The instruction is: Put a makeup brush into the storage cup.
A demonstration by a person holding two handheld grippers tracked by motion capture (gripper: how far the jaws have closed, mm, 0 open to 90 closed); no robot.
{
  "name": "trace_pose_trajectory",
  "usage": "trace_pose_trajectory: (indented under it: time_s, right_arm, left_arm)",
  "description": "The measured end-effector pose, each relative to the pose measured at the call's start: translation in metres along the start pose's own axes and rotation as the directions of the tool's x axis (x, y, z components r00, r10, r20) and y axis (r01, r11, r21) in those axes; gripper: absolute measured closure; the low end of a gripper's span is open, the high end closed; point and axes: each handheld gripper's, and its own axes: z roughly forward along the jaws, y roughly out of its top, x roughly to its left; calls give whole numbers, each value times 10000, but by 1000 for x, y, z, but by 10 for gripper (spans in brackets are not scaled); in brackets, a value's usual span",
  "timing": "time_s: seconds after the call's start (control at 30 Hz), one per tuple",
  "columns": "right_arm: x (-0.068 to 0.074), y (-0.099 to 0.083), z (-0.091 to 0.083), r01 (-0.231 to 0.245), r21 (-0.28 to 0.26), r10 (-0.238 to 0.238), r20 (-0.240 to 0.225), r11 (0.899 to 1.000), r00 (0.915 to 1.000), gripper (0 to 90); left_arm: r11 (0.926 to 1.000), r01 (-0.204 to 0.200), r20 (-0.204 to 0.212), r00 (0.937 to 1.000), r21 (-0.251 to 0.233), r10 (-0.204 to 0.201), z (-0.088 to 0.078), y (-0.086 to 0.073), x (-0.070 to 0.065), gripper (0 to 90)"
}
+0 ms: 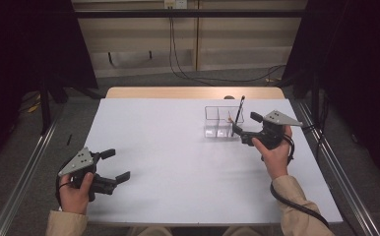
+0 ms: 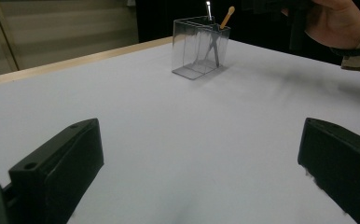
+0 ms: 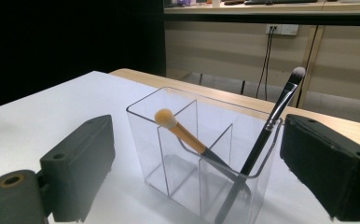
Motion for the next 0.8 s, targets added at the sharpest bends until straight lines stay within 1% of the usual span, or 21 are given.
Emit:
trace_pose_trajectory:
  time_s: [0.07, 0.27, 0.37, 0.4, 0.43, 0.5, 0.53, 0.67, 0.8]
  right_arm:
    - [1, 0, -2, 17, -46, -17, -21, 10000, 10000, 93]
    - [3, -1, -10, 113, 9, -113, -179, 9999, 9998, 92]
    - [6, -2, -13, 151, 44, -150, -241, 9999, 9996, 88]
    - [6, -3, -14, 228, 63, -226, -273, 9997, 9994, 88]
    - [7, -3, -15, 189, 90, -185, -334, 9998, 9993, 87]
    - [9, -4, -18, 249, 85, -246, -355, 9997, 9991, 84]
    - [9, -5, -20, 184, 85, -181, -431, 9998, 9989, 84]
    - [13, -6, -26, 335, 83, -330, -534, 9994, 9980, 83]
    - [15, -6, -31, 407, 137, -396, -697, 9991, 9968, 72]
  left_arm:
    - [10000, -82, 12, 10000, 36, 82, 1, 0, 0, 1]
    - [9999, -82, 81, 9999, 98, 81, 2, 0, -2, 1]
    - [10000, -41, 53, 10000, 75, 40, 0, -1, -2, 1]
    - [10000, -37, 56, 10000, 58, 36, -1, -1, -3, 0]
    - [10000, -85, 38, 10000, 51, 85, -1, -1, -3, 1]
    - [10000, -50, 26, 10000, 12, 50, -2, 0, -3, 0]
    - [10000, -15, 37, 10000, -19, 15, -2, 0, -4, 1]
    - [10000, -67, 61, 10000, 20, 67, -3, -1, -4, 0]
    - [10000, -35, 40, 10000, -66, 35, -4, 0, -3, 0]
